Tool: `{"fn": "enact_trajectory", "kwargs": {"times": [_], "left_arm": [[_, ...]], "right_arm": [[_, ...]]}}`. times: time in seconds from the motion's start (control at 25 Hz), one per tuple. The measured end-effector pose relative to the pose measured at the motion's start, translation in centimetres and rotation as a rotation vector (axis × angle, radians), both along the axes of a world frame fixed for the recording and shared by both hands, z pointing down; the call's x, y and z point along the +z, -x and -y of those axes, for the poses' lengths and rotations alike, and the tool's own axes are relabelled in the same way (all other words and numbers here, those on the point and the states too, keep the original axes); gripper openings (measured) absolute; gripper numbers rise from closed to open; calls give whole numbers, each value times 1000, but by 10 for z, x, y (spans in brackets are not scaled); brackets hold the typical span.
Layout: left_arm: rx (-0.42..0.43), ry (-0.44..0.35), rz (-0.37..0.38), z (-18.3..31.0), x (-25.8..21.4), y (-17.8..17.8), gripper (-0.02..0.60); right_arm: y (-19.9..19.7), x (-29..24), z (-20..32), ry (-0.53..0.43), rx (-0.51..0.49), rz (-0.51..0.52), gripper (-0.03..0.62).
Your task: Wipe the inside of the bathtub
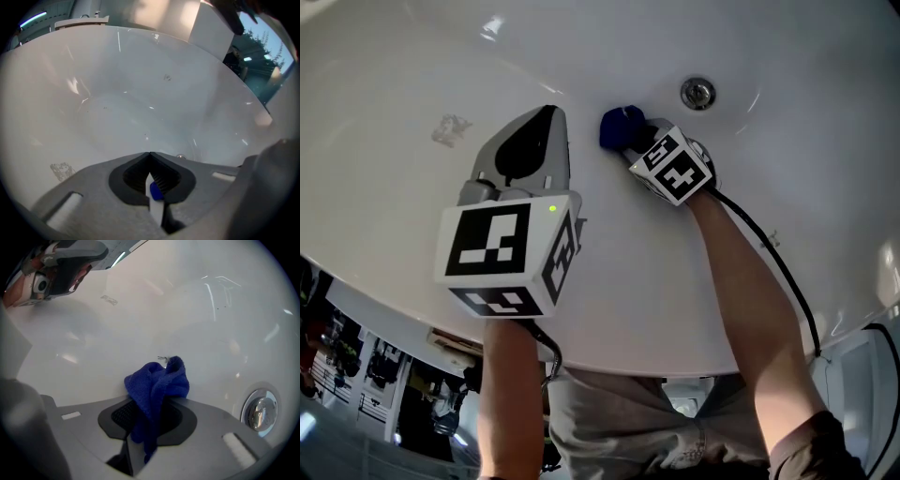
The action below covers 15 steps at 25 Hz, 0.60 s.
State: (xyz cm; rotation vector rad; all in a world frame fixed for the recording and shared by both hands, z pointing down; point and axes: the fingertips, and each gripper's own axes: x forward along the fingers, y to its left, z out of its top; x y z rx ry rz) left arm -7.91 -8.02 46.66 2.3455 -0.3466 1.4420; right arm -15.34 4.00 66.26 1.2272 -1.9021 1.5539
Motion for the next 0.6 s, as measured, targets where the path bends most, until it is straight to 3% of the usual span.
{"fn": "enact_trajectory", "kwargs": {"times": [0.6], "left_arm": [[-27, 11, 11, 2, -17, 9, 5]], "right_arm": [[26, -39, 5, -22, -85, 90, 89]]}}
